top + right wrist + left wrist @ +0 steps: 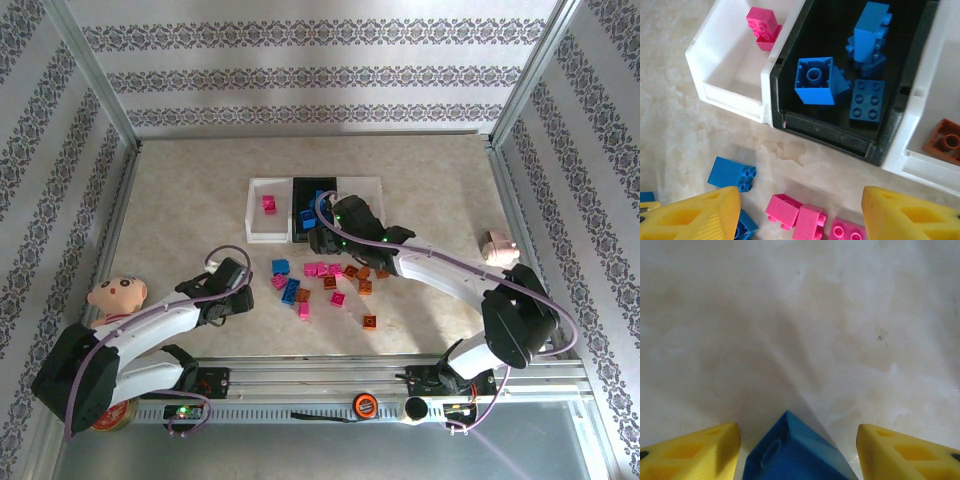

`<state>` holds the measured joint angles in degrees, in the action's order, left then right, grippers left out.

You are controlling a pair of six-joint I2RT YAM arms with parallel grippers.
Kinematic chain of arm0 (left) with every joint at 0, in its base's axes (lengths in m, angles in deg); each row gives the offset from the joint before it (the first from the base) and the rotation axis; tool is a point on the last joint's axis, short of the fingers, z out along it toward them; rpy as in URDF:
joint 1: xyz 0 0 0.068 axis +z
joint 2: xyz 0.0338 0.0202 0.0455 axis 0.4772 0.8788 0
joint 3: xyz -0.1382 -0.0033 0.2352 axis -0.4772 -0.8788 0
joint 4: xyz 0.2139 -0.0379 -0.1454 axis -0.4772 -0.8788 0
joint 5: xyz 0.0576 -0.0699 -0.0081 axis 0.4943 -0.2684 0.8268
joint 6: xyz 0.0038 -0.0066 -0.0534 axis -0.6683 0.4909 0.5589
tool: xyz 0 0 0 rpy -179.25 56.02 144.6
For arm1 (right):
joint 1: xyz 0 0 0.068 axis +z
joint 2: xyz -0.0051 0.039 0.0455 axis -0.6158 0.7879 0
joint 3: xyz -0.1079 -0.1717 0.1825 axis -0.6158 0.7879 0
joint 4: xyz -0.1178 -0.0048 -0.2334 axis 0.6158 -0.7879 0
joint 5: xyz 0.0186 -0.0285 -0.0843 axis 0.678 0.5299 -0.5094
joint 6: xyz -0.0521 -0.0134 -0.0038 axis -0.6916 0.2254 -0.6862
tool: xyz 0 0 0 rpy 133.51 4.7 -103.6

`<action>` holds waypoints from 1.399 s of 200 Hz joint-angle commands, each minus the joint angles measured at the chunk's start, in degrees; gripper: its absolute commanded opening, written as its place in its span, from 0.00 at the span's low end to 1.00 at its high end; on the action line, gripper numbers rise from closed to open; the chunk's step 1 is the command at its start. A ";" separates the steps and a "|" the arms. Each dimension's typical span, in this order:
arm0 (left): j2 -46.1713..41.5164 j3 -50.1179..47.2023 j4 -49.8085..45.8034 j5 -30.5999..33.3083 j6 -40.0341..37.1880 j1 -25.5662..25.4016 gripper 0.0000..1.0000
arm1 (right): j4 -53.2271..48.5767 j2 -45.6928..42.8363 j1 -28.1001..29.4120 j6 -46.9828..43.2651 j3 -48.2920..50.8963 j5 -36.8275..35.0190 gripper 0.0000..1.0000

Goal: Sort the legos into containers by color
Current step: Pick up the lego from the bottom-left of the table, then place the lego in the container.

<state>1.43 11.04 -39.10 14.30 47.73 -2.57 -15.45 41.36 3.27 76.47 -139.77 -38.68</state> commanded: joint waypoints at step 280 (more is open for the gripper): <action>50.39 68.05 5.45 -8.64 -16.92 0.33 0.35 | -1.40 -25.00 -6.98 4.67 18.12 -5.89 0.67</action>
<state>48.99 74.56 -32.07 5.40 33.28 -3.75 -15.08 18.52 -2.68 79.91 -123.09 -42.70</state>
